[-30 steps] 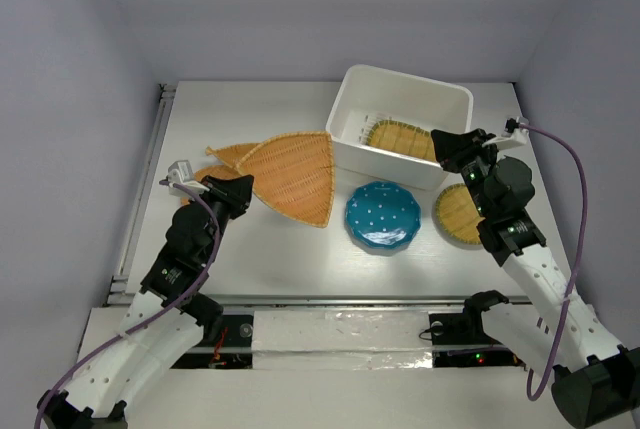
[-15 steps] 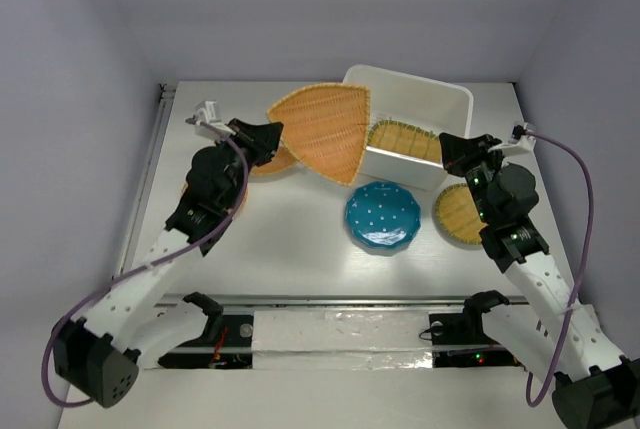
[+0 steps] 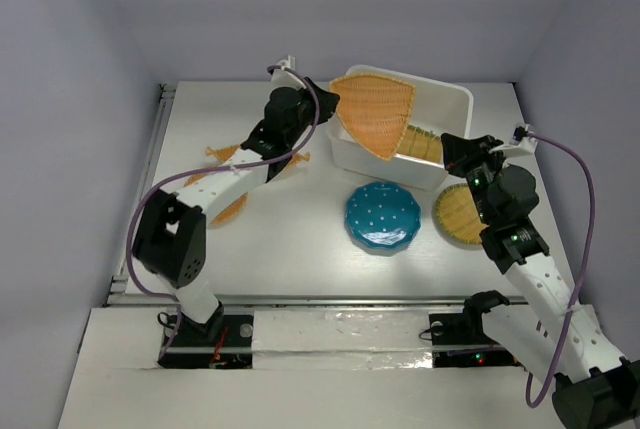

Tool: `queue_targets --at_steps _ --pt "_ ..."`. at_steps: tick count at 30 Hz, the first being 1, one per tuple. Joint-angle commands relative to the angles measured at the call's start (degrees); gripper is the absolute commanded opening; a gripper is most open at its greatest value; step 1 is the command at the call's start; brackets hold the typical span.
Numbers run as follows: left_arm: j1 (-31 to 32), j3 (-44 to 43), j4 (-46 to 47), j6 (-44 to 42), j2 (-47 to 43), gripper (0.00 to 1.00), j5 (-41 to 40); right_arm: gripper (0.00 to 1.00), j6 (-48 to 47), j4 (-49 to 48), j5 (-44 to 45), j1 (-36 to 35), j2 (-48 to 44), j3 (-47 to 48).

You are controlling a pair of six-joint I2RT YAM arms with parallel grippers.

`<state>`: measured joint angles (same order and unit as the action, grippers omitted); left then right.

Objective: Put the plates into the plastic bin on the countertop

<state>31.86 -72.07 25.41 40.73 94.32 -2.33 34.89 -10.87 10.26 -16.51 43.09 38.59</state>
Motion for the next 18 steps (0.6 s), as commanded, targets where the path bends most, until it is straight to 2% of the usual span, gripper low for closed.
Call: queue_targets --at_steps 1,10,17,18 --pt "1.10 -8.76 5.98 -0.04 2.52 0.00 2.06 0.13 -0.88 -1.87 -0.15 0.34 0.06 0.26" --pt "2.25 -14.23 0.44 -3.02 12.72 0.00 1.98 0.16 -1.15 -1.78 -0.86 0.34 0.77 0.52" --pt "4.44 -14.67 -3.08 -8.38 14.66 0.33 -1.54 0.19 -1.32 -1.61 -0.77 0.34 0.77 0.61" --pt "4.96 -14.67 -3.35 -8.82 14.57 0.34 -1.97 0.20 -1.32 -1.69 -0.68 0.34 0.77 0.52"
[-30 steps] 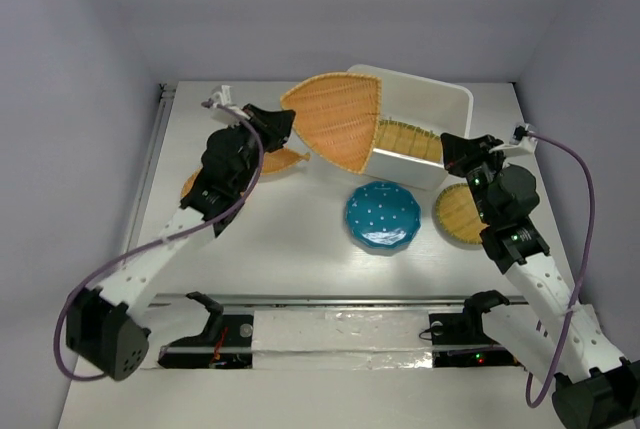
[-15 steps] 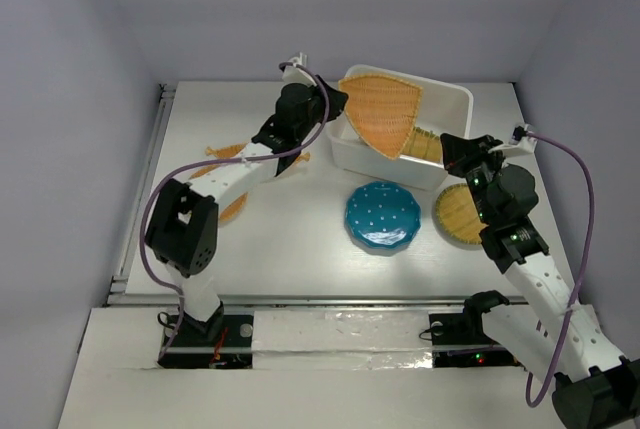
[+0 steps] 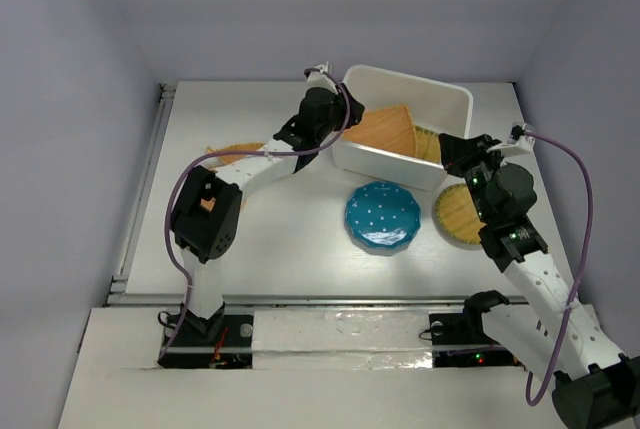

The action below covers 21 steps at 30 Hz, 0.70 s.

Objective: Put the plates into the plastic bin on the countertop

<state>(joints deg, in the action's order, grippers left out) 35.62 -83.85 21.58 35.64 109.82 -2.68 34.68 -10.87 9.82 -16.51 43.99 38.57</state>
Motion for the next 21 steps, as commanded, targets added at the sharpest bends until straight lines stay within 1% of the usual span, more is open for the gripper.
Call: queue_targets --at_steps 1,2,5,8,9,10,11,12,13,14,15,16,17,18,19,20,21 --pt "1.21 -2.81 0.04 -4.43 -1.10 0.37 -2.15 0.20 -1.10 -1.61 -0.33 0.34 -0.13 0.54" --pt "1.21 -2.63 -0.05 -4.61 -1.36 0.39 -2.33 0.20 -1.10 -1.69 -0.33 0.34 -0.04 0.54" --pt "1.21 -0.70 0.47 -5.57 -3.82 0.40 -3.21 0.20 -1.36 -1.78 -0.42 0.34 0.13 0.55" --pt "1.21 4.21 2.93 -6.28 -9.43 0.40 -5.49 0.19 -1.72 -1.96 -1.38 0.34 0.48 0.72" --pt "1.21 5.62 3.37 -6.54 -12.84 0.40 -6.11 0.17 -2.41 -2.13 -2.08 0.34 1.01 0.98" --pt "1.21 8.76 4.42 -6.72 -14.79 0.40 -7.16 0.11 -2.77 -2.22 -3.92 0.34 1.53 1.16" --pt "1.21 10.62 5.04 -6.72 -16.72 0.40 -7.51 0.07 -3.03 -2.31 -4.72 0.34 1.89 1.42" --pt "1.21 12.73 5.74 -6.72 -21.09 0.40 -7.87 0.02 -3.21 -2.48 -5.68 0.34 2.41 1.51" --pt "1.21 17.19 7.14 -6.63 -23.40 0.40 -8.30 0.00 -3.21 -2.83 -7.52 0.34 3.29 1.77" --pt "1.21 19.23 7.59 -6.37 -25.60 0.39 -8.31 0.00 -3.30 -3.10 -8.67 0.34 3.65 1.78" --pt "1.21 21.52 7.94 -6.28 -30.15 0.39 -8.22 0.00 -3.13 -3.97 -9.38 0.34 4.17 1.86" --pt "1.21 25.45 7.95 -6.02 -32.54 0.39 -7.96 0.00 -2.95 -4.85 -12.34 -0.18 5.22 1.95" --pt "1.21 27.32 7.69 -6.02 -34.74 0.38 -7.78 0.00 -2.77 -4.86 -13.07 -0.80 5.75 1.95" --pt "1.73 29.25 7.34 -5.93 -39.46 0.37 -7.61 0.00 -2.68 -5.64 -13.51 -1.67 6.37 2.13" --pt "1.74 32.58 6.11 -5.84 -41.94 0.36 -7.08 0.00 -2.60 -5.91 -13.34 -2.81 7.07 2.39" --pt "1.74 34.09 5.23 -5.84 -44.06 0.35 -6.73 0.00 -2.51 -6.26 -12.91 -6.04 8.99 3.09" --pt "1.74 35.33 4.00 -6.02 -48.69 0.34 -6.55 0.00 -2.42 -6.70 -12.20 -8.16 10.14 3.53"
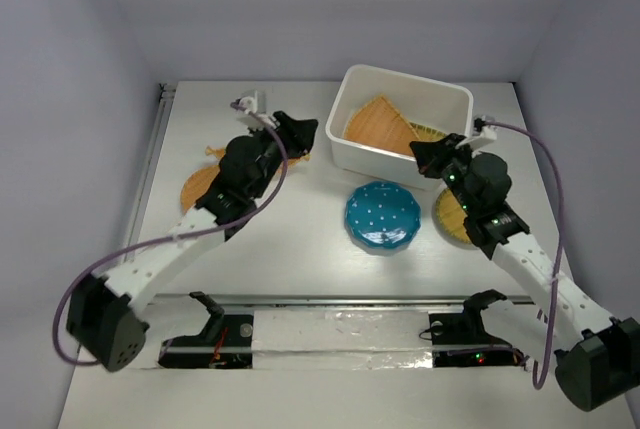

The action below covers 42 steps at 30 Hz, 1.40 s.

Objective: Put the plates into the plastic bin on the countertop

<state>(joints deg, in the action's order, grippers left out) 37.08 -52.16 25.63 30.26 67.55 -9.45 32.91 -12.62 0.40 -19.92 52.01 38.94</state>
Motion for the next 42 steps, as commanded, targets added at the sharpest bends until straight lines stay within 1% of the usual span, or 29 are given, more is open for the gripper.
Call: queue_targets --at_steps 1,2,3,4,5,7,8,9,10,11,12,13,15,16,17,19,21,23,24,26,27,30,31,32,34,38,42 --pt "0.27 5.56 -3.10 -0.73 -8.73 0.33 0.22 0.00 -0.65 -4.96 -0.78 -7.12 3.35 3.86" --pt "0.80 6.36 -4.61 -1.08 -10.84 0.30 0.05 0.00 -0.65 -5.13 0.90 -11.85 4.84 5.52" --pt "0.80 7.24 -6.45 -1.26 -15.21 0.29 -0.13 0.00 0.13 -5.65 2.22 -14.24 8.08 6.49" --pt "1.32 8.47 -9.95 -1.43 -17.60 0.28 -0.74 0.00 0.75 -6.35 3.80 -16.18 9.85 7.20" --pt "1.33 9.18 -13.64 -1.87 -21.72 0.25 -1.09 0.00 2.41 -7.84 4.42 -19.51 13.52 8.42" --pt "1.33 9.18 -13.67 -2.66 -25.34 0.20 -1.88 0.00 4.18 -8.90 5.65 -22.25 17.49 9.75" --pt "1.33 9.18 -13.67 -3.01 -26.93 0.16 -2.15 0.01 4.88 -9.61 6.27 -23.31 19.43 10.28" --pt "1.33 8.57 -21.94 -3.88 -29.90 0.13 -2.76 0.04 5.84 -10.83 6.62 -24.97 21.53 11.67" --pt "1.33 7.70 -25.42 -4.33 -31.24 0.09 -3.46 0.12 6.38 -11.02 7.50 -25.69 25.65 12.73" --pt "1.33 7.25 -27.54 -4.68 -32.56 0.04 -3.81 0.15 6.64 -11.02 7.94 -26.48 27.77 13.87" --pt "1.33 6.73 -29.04 -5.38 -34.83 0.02 -4.08 0.18 6.99 -10.59 8.38 -27.35 29.80 15.10" --pt "1.33 5.77 -31.23 -5.82 -35.90 0.00 -4.87 0.24 7.34 -10.23 9.08 -29.02 33.91 17.72" --pt "1.33 4.62 -33.00 -6.96 -38.35 0.00 -6.01 0.30 8.22 -9.70 9.79 -30.78 37.80 20.46" --pt "1.33 3.66 -34.49 -8.45 -38.98 0.00 -7.67 0.35 9.36 -9.61 10.40 -32.36 39.73 23.09" --pt "1.33 3.39 -34.85 -9.07 -39.59 0.00 -8.82 0.36 10.07 -9.61 10.49 -32.98 43.58 24.42" --pt "1.33 3.56 -35.29 -10.31 -40.91 0.00 -11.37 0.43 12.79 -9.35 10.41 -34.04 47.38 27.14" --pt "1.33 4.26 -34.77 -10.66 -42.05 0.05 -12.08 0.44 14.46 -8.30 10.41 -34.83 53.09 31.62" --pt "1.33 5.84 -33.54 -10.92 -42.76 0.12 -12.69 0.44 16.31 -6.98 10.32 -35.97 56.87 36.61" --pt "1.33 6.10 -33.28 -10.92 -43.46 0.14 -12.70 0.44 16.84 -5.32 10.41 -35.98 60.37 38.13" --pt "1.33 6.81 -33.19 -11.27 -44.08 0.16 -12.87 0.44 17.98 -4.26 10.58 -36.58 63.38 40.77" --pt "1.33 7.07 -33.19 -11.28 -44.78 0.16 -13.05 0.44 18.33 -3.21 10.67 -36.59 65.92 43.04" --pt "1.33 8.30 -32.84 -11.54 -46.10 0.18 -12.78 0.44 19.56 -1.10 10.67 -37.11 69.53 46.57" --pt "1.33 8.65 -32.83 -11.54 -46.28 0.18 -12.61 0.45 19.91 -0.57 10.32 -37.12 71.63 48.93" --pt "1.33 8.74 -32.75 -11.54 -46.37 0.18 -12.43 0.47 20.09 -0.04 10.32 -37.12 72.70 50.08" --pt "1.33 8.92 -32.66 -11.71 -46.46 0.18 -11.82 0.48 20.44 1.10 10.06 -37.65 74.63 53.24" --pt "1.33 9.18 -32.83 -11.89 -46.46 0.19 -11.38 0.48 21.23 3.48 9.97 -38.70 79.37 57.64" --pt "1.33 9.45 -32.75 -12.07 -46.72 0.19 -11.03 0.48 22.55 3.57 9.53 -38.70 81.66 59.23"
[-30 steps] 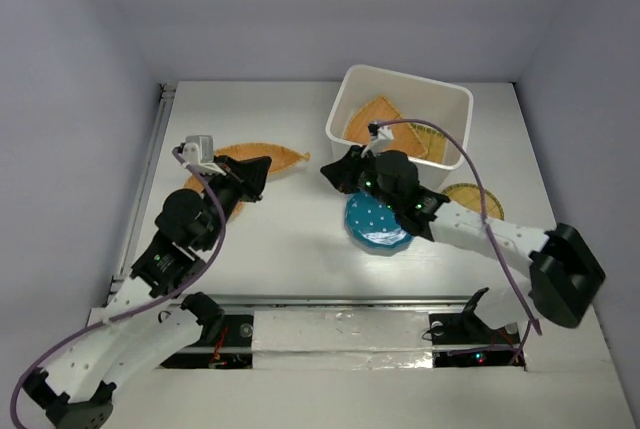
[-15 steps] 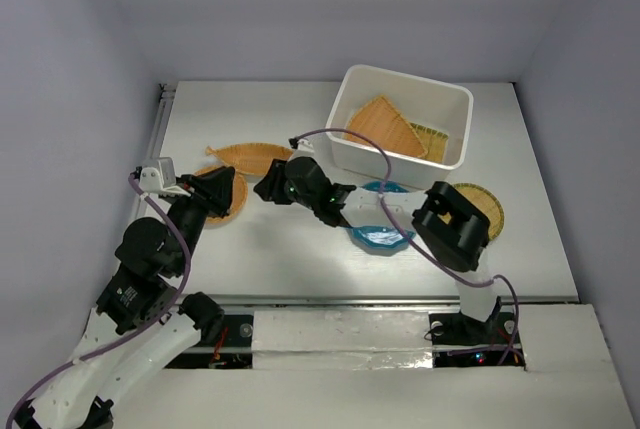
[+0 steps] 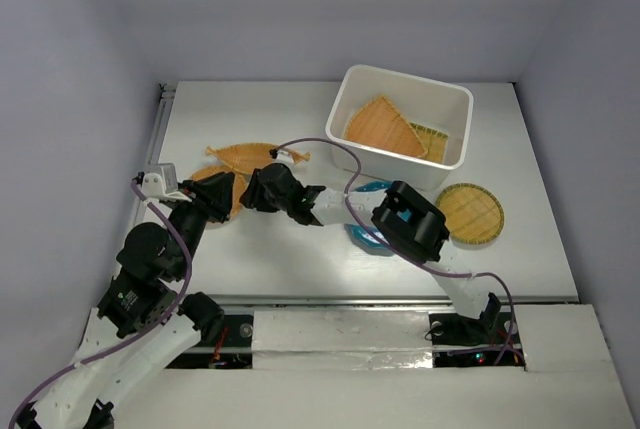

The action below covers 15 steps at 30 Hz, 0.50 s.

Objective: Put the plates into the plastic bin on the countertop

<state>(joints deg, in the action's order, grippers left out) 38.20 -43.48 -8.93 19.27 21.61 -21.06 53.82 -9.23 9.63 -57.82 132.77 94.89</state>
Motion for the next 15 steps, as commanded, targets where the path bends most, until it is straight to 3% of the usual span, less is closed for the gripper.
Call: queue_targets --at_steps 1,15 --pt "0.21 0.77 1.81 -1.07 -0.86 0.19 0.67 0.48 2.16 0.18 -0.04 -0.80 1.43 3.54" --pt "0.21 1.21 1.99 -1.42 -1.65 0.20 0.93 0.42 4.27 -1.58 -3.30 -1.33 6.62 7.41"
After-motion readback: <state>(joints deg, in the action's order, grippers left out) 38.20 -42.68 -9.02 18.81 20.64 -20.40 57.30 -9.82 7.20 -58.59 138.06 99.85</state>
